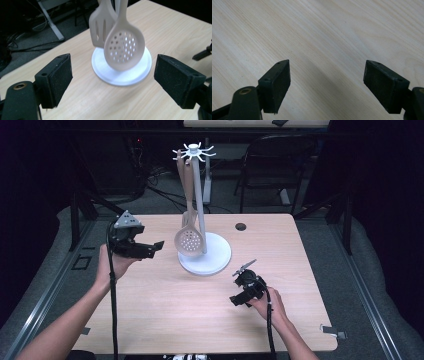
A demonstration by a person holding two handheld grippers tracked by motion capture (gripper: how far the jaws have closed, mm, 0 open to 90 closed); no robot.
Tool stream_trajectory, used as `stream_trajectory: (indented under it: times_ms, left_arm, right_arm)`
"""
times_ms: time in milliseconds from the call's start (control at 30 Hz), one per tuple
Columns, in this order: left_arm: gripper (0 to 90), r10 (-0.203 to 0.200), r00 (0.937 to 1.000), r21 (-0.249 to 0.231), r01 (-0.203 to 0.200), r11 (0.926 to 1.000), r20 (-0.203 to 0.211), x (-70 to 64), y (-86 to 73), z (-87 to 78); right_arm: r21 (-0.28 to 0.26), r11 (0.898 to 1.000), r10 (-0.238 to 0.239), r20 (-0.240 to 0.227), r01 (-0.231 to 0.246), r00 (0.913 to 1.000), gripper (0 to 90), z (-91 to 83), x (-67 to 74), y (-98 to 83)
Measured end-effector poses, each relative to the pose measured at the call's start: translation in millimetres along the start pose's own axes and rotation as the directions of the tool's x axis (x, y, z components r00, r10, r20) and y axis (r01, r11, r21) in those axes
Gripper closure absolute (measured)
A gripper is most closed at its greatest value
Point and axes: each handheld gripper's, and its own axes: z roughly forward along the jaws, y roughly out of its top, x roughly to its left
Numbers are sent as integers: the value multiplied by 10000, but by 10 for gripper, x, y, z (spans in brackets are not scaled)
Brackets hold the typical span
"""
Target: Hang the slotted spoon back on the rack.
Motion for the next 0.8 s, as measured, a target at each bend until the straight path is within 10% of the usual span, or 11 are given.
stream_trajectory:
  times_ms: [800]
  left_arm:
    - [139,-1024,9940,1887,936,9776,376,-107,-1106,103]
  right_arm:
    - [-6,10000,34,-17,-34,10000,214,23,40,0]
